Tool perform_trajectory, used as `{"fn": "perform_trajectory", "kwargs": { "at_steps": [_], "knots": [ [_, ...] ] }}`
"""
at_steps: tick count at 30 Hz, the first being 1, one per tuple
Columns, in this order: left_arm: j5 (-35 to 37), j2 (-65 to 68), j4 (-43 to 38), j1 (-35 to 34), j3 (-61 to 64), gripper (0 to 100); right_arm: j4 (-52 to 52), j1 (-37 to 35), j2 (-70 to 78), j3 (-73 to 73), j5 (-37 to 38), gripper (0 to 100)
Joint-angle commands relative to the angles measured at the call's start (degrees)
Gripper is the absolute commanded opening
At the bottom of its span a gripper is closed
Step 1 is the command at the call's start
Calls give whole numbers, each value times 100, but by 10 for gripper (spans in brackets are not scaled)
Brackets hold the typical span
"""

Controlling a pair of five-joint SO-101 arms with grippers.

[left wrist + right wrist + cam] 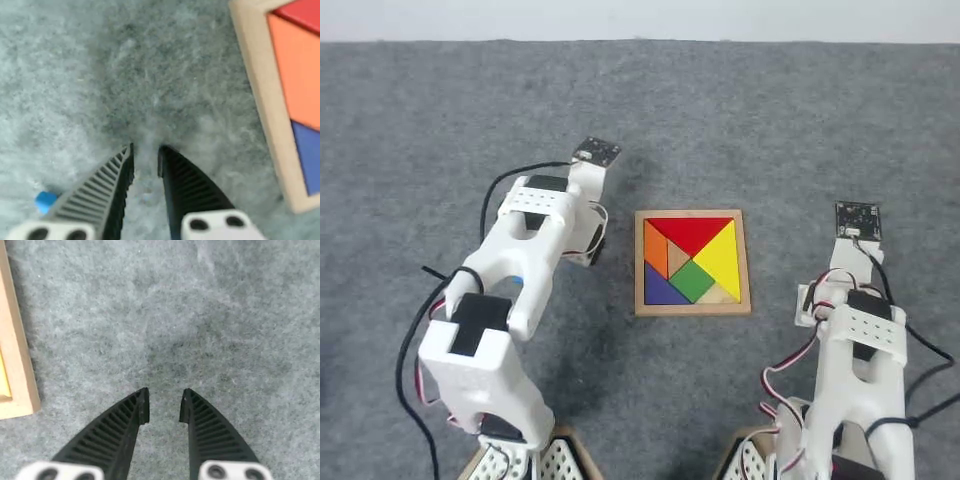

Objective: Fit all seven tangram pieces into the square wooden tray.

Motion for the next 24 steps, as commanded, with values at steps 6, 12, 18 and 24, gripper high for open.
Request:
{"fn": "perform_trajectory", "kwargs": {
  "at_steps": [6,12,18,24],
  "knots": [
    [-862,-1371,1002,-826,-479,111,-101,-57,-251,-44,-18,125],
    [-1266,-3095,905,-1618,884,141,-101,-84,-251,-44,-18,125],
    [-2646,-2646,580,-1705,1314,199,-92,-57,-251,-44,44,125],
    [-3815,-1275,976,-1881,-92,206,-92,-75,-251,-44,176,125]
  ]
}}
